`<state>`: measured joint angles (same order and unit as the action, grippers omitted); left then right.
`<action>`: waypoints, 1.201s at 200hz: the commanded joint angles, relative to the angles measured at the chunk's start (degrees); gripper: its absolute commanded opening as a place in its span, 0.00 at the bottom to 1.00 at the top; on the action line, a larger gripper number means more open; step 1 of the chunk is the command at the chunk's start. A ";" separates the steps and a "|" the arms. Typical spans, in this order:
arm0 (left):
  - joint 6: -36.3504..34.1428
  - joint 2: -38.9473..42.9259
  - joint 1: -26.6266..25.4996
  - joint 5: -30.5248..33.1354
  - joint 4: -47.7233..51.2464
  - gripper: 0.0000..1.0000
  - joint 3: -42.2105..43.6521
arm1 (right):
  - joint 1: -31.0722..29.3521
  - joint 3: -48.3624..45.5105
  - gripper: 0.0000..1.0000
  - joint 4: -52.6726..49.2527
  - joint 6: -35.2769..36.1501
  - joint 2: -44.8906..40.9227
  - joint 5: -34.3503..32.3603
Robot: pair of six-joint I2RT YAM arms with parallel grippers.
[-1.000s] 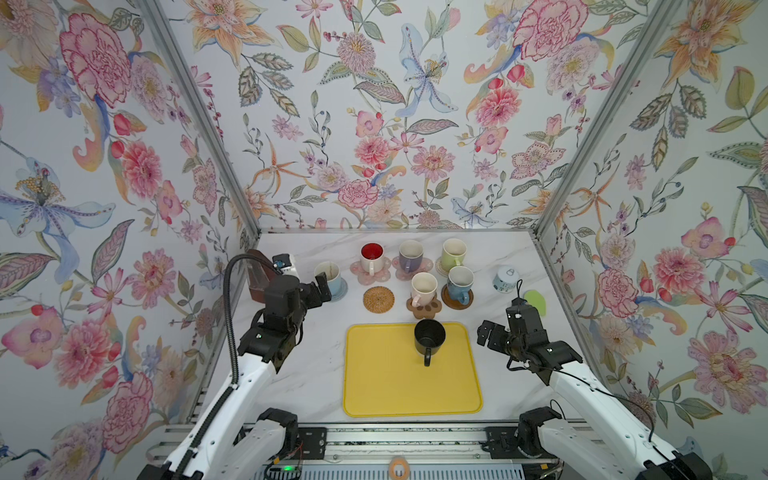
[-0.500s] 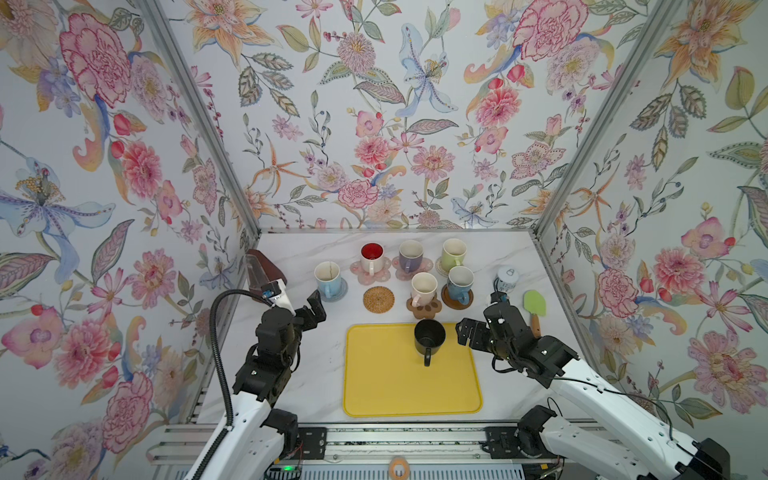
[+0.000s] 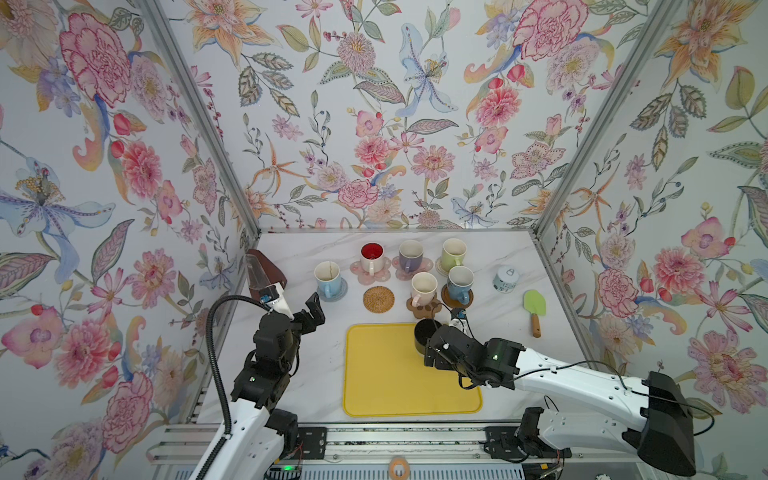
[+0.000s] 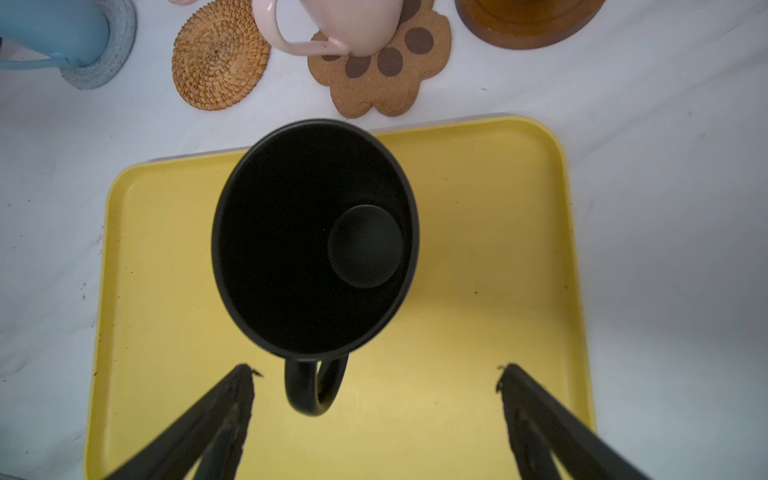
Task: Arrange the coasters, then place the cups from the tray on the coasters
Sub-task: 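Lower the right gripper onto the black mug on the tray and grasp it, then lift the black mug and carry it toward the woven rattan coaster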
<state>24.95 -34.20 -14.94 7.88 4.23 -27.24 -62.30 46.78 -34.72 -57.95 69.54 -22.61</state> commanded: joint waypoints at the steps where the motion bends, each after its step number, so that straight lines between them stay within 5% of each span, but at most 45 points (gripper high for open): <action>1: -0.14 0.95 0.57 -0.23 -0.36 0.99 1.14 | -0.80 2.44 0.93 -0.42 -1.89 2.58 -2.18; 41: -0.43 0.98 0.46 -0.41 0.33 0.99 0.78 | -0.57 3.91 0.84 1.63 -0.72 7.26 -1.44; 126: -0.16 0.89 0.49 0.92 0.40 0.99 1.07 | 0.81 1.62 0.46 1.61 0.09 8.13 -0.88; 188: 0.01 1.23 0.50 0.73 0.77 0.99 1.06 | 1.58 2.60 0.45 3.39 2.33 10.45 0.36; 240: 0.27 2.55 0.52 1.00 2.01 0.99 1.01 | 1.89 3.38 0.33 3.79 4.08 13.73 0.15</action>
<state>24.97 -32.53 -14.94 7.94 5.10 -26.74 -60.97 48.77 -30.79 -55.29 82.19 -21.91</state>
